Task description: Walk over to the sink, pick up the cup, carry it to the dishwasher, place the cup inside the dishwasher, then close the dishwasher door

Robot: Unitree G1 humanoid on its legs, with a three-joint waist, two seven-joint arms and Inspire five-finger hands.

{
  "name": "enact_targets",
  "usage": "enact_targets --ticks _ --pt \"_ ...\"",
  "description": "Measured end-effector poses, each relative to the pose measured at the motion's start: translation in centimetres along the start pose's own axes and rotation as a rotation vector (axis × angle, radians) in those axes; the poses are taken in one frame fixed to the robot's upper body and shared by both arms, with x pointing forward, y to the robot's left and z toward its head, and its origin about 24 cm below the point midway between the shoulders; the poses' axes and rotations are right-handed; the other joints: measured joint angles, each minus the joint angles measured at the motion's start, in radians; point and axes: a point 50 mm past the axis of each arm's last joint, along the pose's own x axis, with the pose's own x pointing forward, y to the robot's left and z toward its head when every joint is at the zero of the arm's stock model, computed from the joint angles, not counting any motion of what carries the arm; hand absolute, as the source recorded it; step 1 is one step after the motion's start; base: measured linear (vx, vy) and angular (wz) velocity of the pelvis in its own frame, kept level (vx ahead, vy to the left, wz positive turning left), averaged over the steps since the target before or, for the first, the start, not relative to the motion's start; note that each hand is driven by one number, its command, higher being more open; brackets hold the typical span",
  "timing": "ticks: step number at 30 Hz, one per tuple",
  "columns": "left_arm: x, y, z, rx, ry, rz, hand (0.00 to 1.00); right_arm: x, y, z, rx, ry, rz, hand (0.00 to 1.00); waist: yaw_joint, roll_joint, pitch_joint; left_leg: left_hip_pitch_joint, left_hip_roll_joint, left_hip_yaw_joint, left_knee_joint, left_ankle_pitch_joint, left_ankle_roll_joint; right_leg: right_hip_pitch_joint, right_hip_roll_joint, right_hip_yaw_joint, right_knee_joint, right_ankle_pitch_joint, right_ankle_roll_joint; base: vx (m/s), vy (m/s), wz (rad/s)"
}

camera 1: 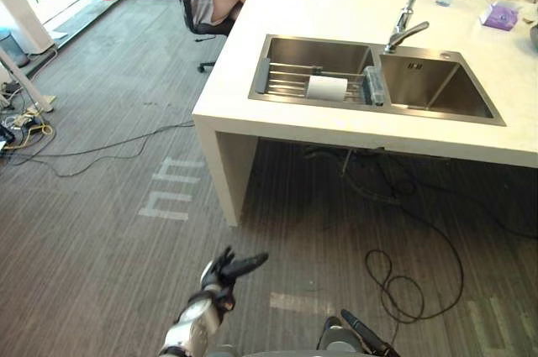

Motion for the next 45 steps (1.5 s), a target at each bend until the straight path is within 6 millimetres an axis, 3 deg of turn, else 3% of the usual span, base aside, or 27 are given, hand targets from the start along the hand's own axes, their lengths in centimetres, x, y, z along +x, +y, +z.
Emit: enact_targets --ticks 1,3,6,7,8,9,11,12,14,16,17,18,19,21,24,28,30,33,34,36,37,39,41,42,43,44,45 --pt "0.5 -2.1 3.6 0.027 -0.121 -0.087 1.0 -0.3 -0.8 -0.6 0.05 0.003 -0.022 1.0 -0.006 0.002 -0.016 0.014 -0.005 -0.008 -0.001 -0.002 0.002 -0.004 -0.013 0.005 0.046 -0.033 -0.006 0.14 -0.001 0.18" --pt "0.4 -4.1 7.2 0.062 -0.245 -0.164 1.0 -0.6 -1.7 -1.2 0.09 0.008 -0.05 1.0 -0.01 -0.001 -0.03 0.017 -0.008 -0.022 0.031 -0.02 0.004 -0.004 -0.029 0.003 0.101 -0.066 -0.009 0.2 -0.01 0.2" --pt "-2.2 -8.1 13.6 0.151 -0.572 -0.251 1.0 -0.8 -2.8 -1.3 0.128 -0.001 -0.08 1.0 -0.012 0.007 -0.036 -0.002 0.0 -0.046 0.142 -0.089 0.006 -0.004 -0.056 -0.021 0.214 -0.139 -0.027 0.24 -0.046 0.29" --pt "-3.6 -8.9 15.3 0.166 -0.692 -0.264 1.0 -0.9 -3.1 -1.3 0.137 0.003 -0.086 1.0 -0.018 0.038 -0.046 -0.019 0.047 -0.053 0.204 -0.134 -0.006 -0.014 -0.013 -0.03 0.263 -0.216 -0.06 0.2 -0.114 0.14" --pt "-4.3 -9.0 16.1 0.174 -0.746 -0.264 1.0 -0.8 -2.9 -1.5 0.142 0.012 -0.086 1.0 -0.016 0.039 -0.051 -0.049 0.068 -0.048 0.281 -0.155 -0.01 -0.012 0.024 -0.035 0.273 -0.242 -0.09 0.25 -0.204 0.29" --pt "-5.4 -9.3 17.3 0.162 -0.832 -0.261 1.0 -0.7 -2.9 -1.6 0.142 0.022 -0.09 1.0 -0.025 0.046 -0.049 -0.165 0.123 -0.049 0.559 -0.171 -0.015 0.035 0.072 -0.029 0.257 -0.271 -0.121 0.25 -0.24 0.24" --pt "-7.0 -9.7 18.2 0.144 -0.921 -0.27 1.0 -1.0 -3.8 -1.0 0.134 0.012 -0.125 1.0 -0.004 0.1 -0.028 -0.289 0.217 -0.068 0.911 -0.041 0.034 0.129 0.147 -0.044 0.222 -0.289 -0.12 0.25 -0.214 -0.07" --pt "-7.8 -9.6 18.5 0.132 -0.969 -0.274 1.0 -1.2 -4.5 -0.4 0.124 0.002 -0.15 1.0 0.007 0.1 -0.015 -0.342 0.235 -0.1 1.06 0.111 0.034 0.206 0.163 -0.025 0.185 -0.3 -0.124 0.28 -0.138 -0.4" --pt "-9.1 -10.3 18.8 0.115 -1.03 -0.328 1.0 -1.3 -5.0 0.9 0.107 -0.033 -0.165 1.0 0.016 0.103 -0.013 -0.416 0.187 -0.101 1.147 -0.012 0.031 0.291 0.16 -0.019 0.122 -0.3 -0.121 0.35 -0.092 -0.37" --pt "-11.1 -11.5 19.2 0.123 -1.111 -0.446 1.0 -1.0 -4.4 3.4 0.072 -0.103 -0.138 1.0 0.039 0.098 -0.011 -0.478 0.096 -0.009 0.955 -0.127 0.046 0.335 0.133 0.028 0.061 -0.29 -0.105 0.33 0.029 -0.67" --pt "-11.4 -11.7 19.3 0.124 -1.122 -0.462 1.0 -0.9 -4.1 3.9 0.055 -0.115 -0.127 1.0 0.04 0.098 -0.011 -0.478 0.073 0.024 0.864 -0.128 0.05 0.342 0.129 0.042 0.052 -0.29 -0.104 0.34 0.101 -0.79" --pt "-11.5 -11.9 19.3 0.127 -1.129 -0.479 1.0 -0.8 -3.6 4.6 0.021 -0.131 -0.11 1.0 0.04 0.108 -0.015 -0.447 0.031 0.044 0.596 -0.059 0.072 0.353 0.129 0.067 0.044 -0.29 -0.103 0.28 0.108 -0.75" --pt "-11.4 -11.9 19.3 0.127 -1.122 -0.478 1.0 -0.7 -3.3 5.4 0.002 -0.145 -0.096 1.0 0.045 0.136 -0.022 -0.409 0.021 0.032 0.403 0.106 0.123 0.363 0.157 0.089 0.034 -0.298 -0.089 0.33 0.126 -0.79" --pt "-10.5 -11.1 19.0 0.151 -1.08 -0.427 1.0 0.2 -0.9 3.4 0.003 -0.079 -0.035 1.0 0.048 0.08 -0.028 -0.365 -0.007 0.059 0.345 0.108 0.105 0.351 0.154 0.154 -0.037 -0.3 -0.084 0.26 0.056 -0.49" --pt "-8.9 -9.6 18.3 0.116 -0.998 -0.33 1.0 0.7 0.5 2.0 0.013 -0.016 -0.012 1.0 0.055 0.07 -0.02 -0.367 -0.006 0.081 0.335 0.092 0.097 0.352 0.158 0.181 -0.087 -0.258 -0.079 0.13 -0.01 -0.21" --pt "-8.3 -8.5 16.6 0.088 -0.906 -0.289 1.0 0.5 -0.4 2.1 -0.041 0.011 -0.048 1.0 0.055 0.069 -0.02 -0.351 0.0 0.111 0.323 0.043 0.082 0.324 0.149 0.176 -0.047 -0.249 -0.068 0.11 -0.017 -0.31" --pt "-8.0 -8.3 15.9 0.075 -0.855 -0.291 1.0 0.3 -1.2 1.9 -0.046 0.03 -0.079 1.0 0.058 0.069 -0.021 -0.312 -0.011 0.109 0.273 0.046 0.08 0.255 0.13 0.161 0.107 -0.247 -0.064 0.09 0.018 -0.19" --pt "-6.9 -7.8 14.6 0.096 -0.759 -0.295 1.0 -0.3 -3.0 0.8 -0.036 0.065 -0.127 1.0 0.053 0.051 -0.028 -0.233 -0.044 0.099 0.194 0.061 0.085 0.134 0.07 0.164 0.409 -0.173 0.02 0.13 0.056 0.08" --pt "-6.4 -7.7 13.9 0.104 -0.716 -0.295 1.0 -0.6 -3.6 0.4 -0.025 0.073 -0.145 1.0 0.052 0.046 -0.037 -0.209 -0.058 0.089 0.175 0.071 0.094 0.12 0.051 0.163 0.461 -0.135 0.024 0.22 0.051 0.3" --pt "-6.2 -7.7 12.8 0.114 -0.666 -0.309 1.0 -0.7 -3.8 0.4 -0.005 0.067 -0.153 1.0 0.048 0.063 -0.051 -0.18 -0.062 0.075 0.139 0.077 0.104 0.108 0.032 0.127 0.507 -0.077 -0.004 0.23 0.023 0.27" --pt "-6.1 -7.7 12.3 0.134 -0.644 -0.323 1.0 -0.5 -3.3 0.2 0.007 0.07 -0.141 1.0 0.042 0.063 -0.053 -0.172 -0.049 0.062 0.126 0.078 0.104 0.102 0.023 0.086 0.524 -0.156 -0.042 0.16 -0.012 0.24" --pt "-5.8 -7.6 11.8 0.163 -0.617 -0.323 1.0 -0.1 -2.3 0.5 0.008 0.065 -0.119 1.0 0.045 0.069 -0.051 -0.151 -0.02 0.054 0.096 0.084 0.09 0.075 0.015 0.019 0.484 -0.262 -0.067 0.1 -0.066 0.07" --pt "-5.7 -7.5 11.6 0.221 -0.601 -0.334 1.0 0.0 -2.0 0.6 0.006 0.063 -0.121 1.0 0.048 0.074 -0.049 -0.129 0.011 0.052 0.075 0.08 0.066 0.048 0.009 -0.002 0.356 -0.274 -0.08 0.07 -0.117 -0.04" --pt "-5.8 -7.5 11.5 0.25 -0.596 -0.341 1.0 0.0 -2.0 0.6 0.009 0.062 -0.122 1.0 0.048 0.072 -0.05 -0.124 0.022 0.048 0.076 0.07 0.055 0.035 0.003 0.003 0.281 -0.261 -0.075 0.08 -0.258 0.04" --pt "-5.8 -7.4 11.4 0.297 -0.586 -0.361 1.0 0.0 -1.9 0.4 0.0 0.069 -0.118 1.0 0.049 0.039 -0.057 -0.119 0.02 0.043 0.094 0.058 0.022 0.027 -0.01 0.021 0.104 -0.135 -0.104 0.1 -0.3 0.08" --pt "-5.9 -7.4 11.6 0.319 -0.588 -0.371 1.0 0.0 -1.8 0.2 -0.003 0.076 -0.115 1.0 0.049 0.015 -0.055 -0.121 0.003 0.039 0.099 0.049 0.0 0.021 -0.02 0.045 0.056 -0.055 -0.088 0.12 -0.43 0.35" --pt "-5.8 -7.5 11.1 0.325 -0.564 -0.386 1.0 -0.1 -2.2 0.2 -0.003 0.077 -0.13 1.0 0.035 0.025 -0.055 -0.12 0.019 0.005 0.097 0.048 -0.017 0.049 -0.002 0.039 0.051 -0.074 -0.004 0.09 -0.317 0.33"
